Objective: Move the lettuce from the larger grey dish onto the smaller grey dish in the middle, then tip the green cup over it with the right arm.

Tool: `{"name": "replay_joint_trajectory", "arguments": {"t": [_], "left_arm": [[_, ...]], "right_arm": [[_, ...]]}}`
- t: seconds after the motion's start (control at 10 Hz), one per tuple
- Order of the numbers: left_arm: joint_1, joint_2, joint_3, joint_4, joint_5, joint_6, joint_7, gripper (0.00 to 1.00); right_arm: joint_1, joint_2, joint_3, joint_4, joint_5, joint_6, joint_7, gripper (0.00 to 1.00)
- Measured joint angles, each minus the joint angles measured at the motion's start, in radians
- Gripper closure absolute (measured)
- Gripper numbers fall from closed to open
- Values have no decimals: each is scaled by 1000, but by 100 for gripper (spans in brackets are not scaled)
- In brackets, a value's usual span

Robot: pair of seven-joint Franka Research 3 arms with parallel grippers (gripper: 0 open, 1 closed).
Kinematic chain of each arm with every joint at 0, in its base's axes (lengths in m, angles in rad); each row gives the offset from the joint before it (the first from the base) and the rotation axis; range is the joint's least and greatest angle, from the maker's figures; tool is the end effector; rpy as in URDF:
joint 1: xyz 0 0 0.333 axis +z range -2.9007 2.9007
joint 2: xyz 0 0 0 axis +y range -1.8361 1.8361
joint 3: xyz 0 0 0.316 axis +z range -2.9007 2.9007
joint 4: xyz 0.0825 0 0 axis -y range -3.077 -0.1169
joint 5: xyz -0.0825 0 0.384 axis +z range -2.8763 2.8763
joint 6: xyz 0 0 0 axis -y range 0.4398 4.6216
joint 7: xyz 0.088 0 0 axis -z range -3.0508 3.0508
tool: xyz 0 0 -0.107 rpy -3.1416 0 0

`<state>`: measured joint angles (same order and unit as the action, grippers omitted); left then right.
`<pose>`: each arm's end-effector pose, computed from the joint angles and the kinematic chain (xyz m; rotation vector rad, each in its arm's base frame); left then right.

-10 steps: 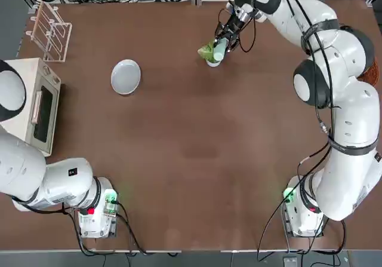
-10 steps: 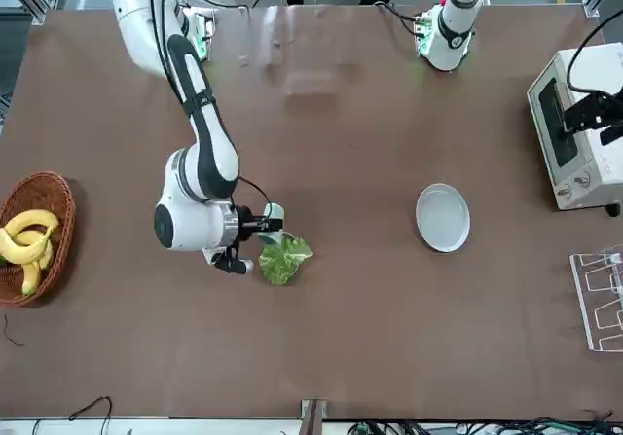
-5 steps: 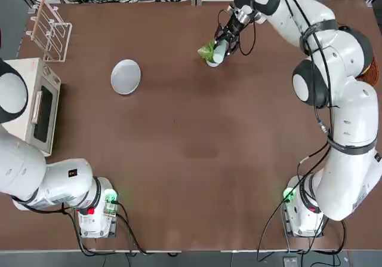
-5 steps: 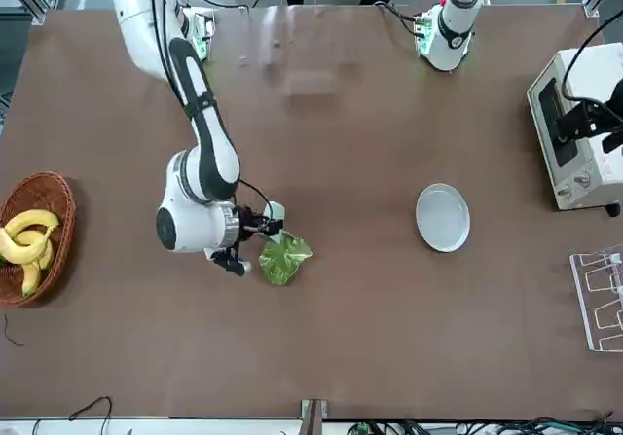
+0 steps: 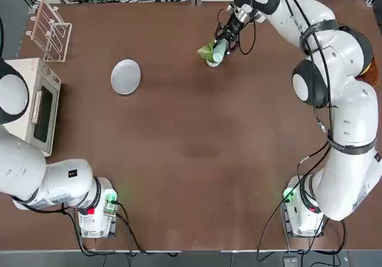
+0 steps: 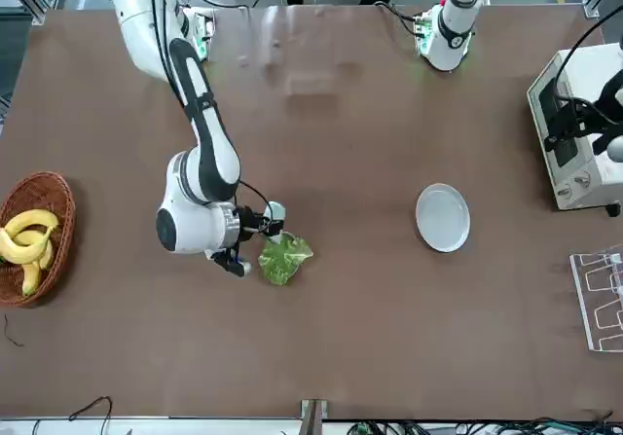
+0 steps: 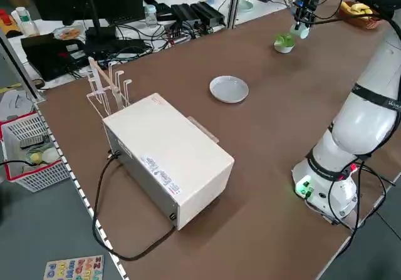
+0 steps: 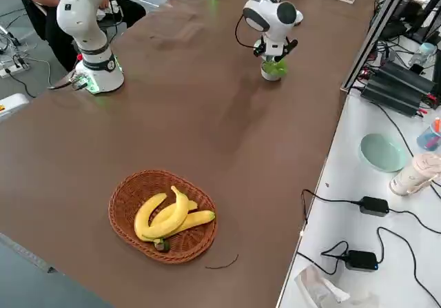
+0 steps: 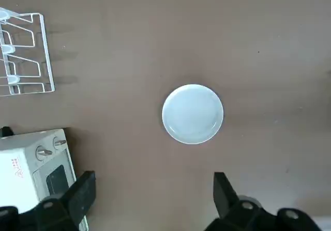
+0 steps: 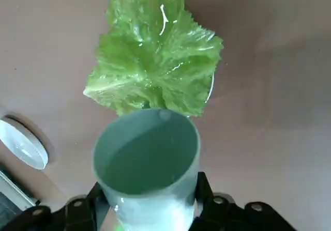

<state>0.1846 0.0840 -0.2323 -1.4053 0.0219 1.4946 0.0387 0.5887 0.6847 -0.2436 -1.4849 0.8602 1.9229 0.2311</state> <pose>0.5724 -0.0183 0.6491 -3.1363 0.1315 -0.0118 0.6289 0.3134 0.2749 -2.5521 0.3179 0.4866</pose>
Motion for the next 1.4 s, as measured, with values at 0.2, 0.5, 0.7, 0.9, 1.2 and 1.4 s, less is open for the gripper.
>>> {"name": "replay_joint_trajectory", "arguments": {"t": [0.2, 0.5, 0.7, 0.9, 1.2, 1.4], "left_arm": [[0, 0, 0, 0, 0, 0, 1, 0], [-1, 0, -9, 0, 0, 0, 1, 0], [-2, 0, -16, 0, 0, 0, 1, 0], [-1, 0, -16, 0, 0, 0, 1, 0], [-1, 0, -15, 0, 0, 0, 1, 0], [1, 0, -14, 0, 0, 0, 1, 0]], "right_arm": [[-19, 1, -3, -1, 0, 33, -315, 31], [-66, 0, -6, -2, 1, 111, -822, 31], [-104, -3, -14, -22, 1, 138, -1132, 31], [-180, -32, -17, -83, 1, 144, -1420, 31], [-383, -98, 84, -182, 25, 108, -1805, 31], [-608, -113, 263, -235, 28, 68, -2025, 31]]}}
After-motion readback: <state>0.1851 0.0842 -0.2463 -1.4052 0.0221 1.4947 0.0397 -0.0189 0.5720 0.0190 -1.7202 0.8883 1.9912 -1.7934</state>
